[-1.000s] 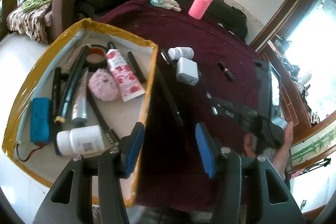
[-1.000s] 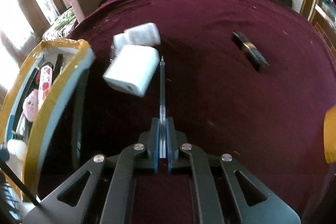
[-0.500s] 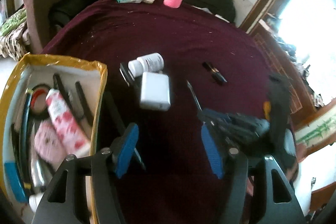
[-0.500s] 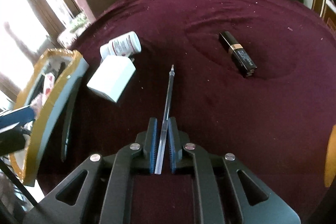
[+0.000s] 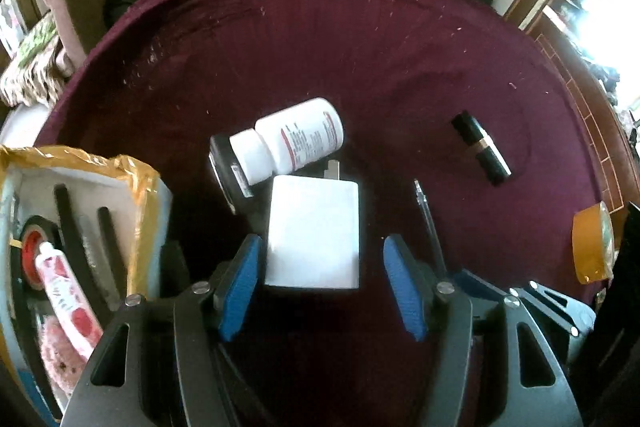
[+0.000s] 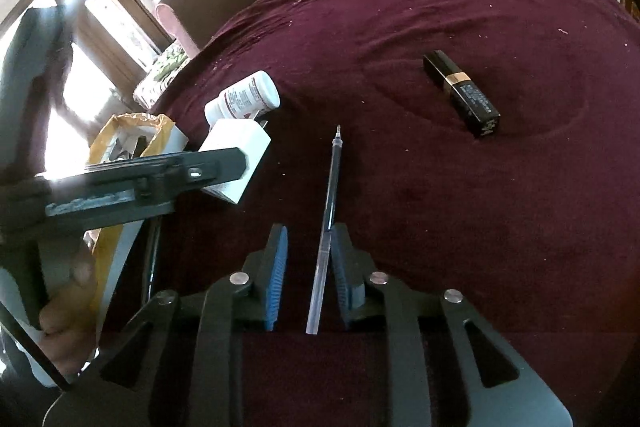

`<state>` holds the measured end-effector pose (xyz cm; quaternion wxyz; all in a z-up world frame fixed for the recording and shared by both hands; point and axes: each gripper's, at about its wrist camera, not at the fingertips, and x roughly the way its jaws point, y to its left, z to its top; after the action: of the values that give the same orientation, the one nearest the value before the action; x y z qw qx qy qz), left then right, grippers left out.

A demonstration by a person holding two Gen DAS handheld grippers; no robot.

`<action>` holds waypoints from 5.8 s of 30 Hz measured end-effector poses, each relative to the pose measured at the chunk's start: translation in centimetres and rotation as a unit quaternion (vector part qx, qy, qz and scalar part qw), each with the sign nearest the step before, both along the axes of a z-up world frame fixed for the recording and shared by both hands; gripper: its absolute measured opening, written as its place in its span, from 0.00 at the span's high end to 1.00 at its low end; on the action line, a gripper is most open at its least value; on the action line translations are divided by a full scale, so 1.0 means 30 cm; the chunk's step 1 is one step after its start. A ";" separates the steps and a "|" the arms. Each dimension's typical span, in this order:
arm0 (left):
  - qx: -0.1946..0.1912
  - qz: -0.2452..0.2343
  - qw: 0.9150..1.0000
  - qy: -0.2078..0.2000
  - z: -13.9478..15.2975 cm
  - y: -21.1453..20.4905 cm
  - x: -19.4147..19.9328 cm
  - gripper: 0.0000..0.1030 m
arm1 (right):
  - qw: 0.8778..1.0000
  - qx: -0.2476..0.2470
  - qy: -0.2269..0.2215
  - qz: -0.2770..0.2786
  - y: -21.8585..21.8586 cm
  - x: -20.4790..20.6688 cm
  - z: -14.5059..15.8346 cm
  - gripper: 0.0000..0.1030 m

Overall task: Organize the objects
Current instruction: 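Grasp the white charger with the left tool, then carry the white charger and clear pen toward the tray, then open both tools to drop the charger and clear pen into the tray, then move both open tools back over the items on the bed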

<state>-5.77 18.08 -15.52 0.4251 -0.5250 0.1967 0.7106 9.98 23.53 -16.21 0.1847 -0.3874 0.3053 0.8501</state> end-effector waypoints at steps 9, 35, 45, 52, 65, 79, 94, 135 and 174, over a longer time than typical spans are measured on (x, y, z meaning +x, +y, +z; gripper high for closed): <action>0.002 0.010 1.000 -0.010 -0.001 -0.129 0.055 0.60 | 1.000 -0.021 0.013 -0.006 0.019 0.009 -0.004 0.80; 0.034 -0.031 0.999 0.010 0.090 -0.509 0.329 0.61 | 0.998 0.016 -0.052 -0.024 -0.159 0.112 0.014 0.97; 0.015 -0.049 0.999 0.008 0.038 -0.459 0.337 0.59 | 0.999 0.007 -0.038 -0.025 -0.249 0.157 0.001 0.96; 0.024 -0.052 0.998 0.031 0.032 -0.468 0.362 0.59 | 0.999 0.033 -0.028 -0.030 -0.267 0.156 -0.004 0.97; 0.100 -0.033 0.994 -0.017 0.126 -0.543 0.314 0.60 | 0.998 0.013 0.045 -0.033 -0.324 0.176 0.074 0.97; 0.160 0.083 0.984 0.005 0.300 -0.790 0.003 0.60 | 0.994 0.026 0.078 0.071 -0.489 -0.108 0.204 0.97; 0.128 0.157 0.979 -0.002 0.143 -0.883 -0.281 0.59 | 0.991 0.020 0.046 0.120 -0.532 -0.411 0.146 0.96; 0.095 0.182 0.975 0.090 0.169 -0.894 -0.220 0.46 | 0.990 0.018 0.066 0.121 -0.562 -0.374 0.123 0.62; 0.136 0.052 0.989 -0.002 0.204 -0.605 0.079 0.46 | 0.995 0.071 -0.052 -0.044 -0.244 -0.012 0.025 0.87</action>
<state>-3.40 -0.06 -9.40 0.4555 -0.4729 0.0702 0.7510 9.60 16.22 -15.45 0.2645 -0.4029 0.2506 0.8396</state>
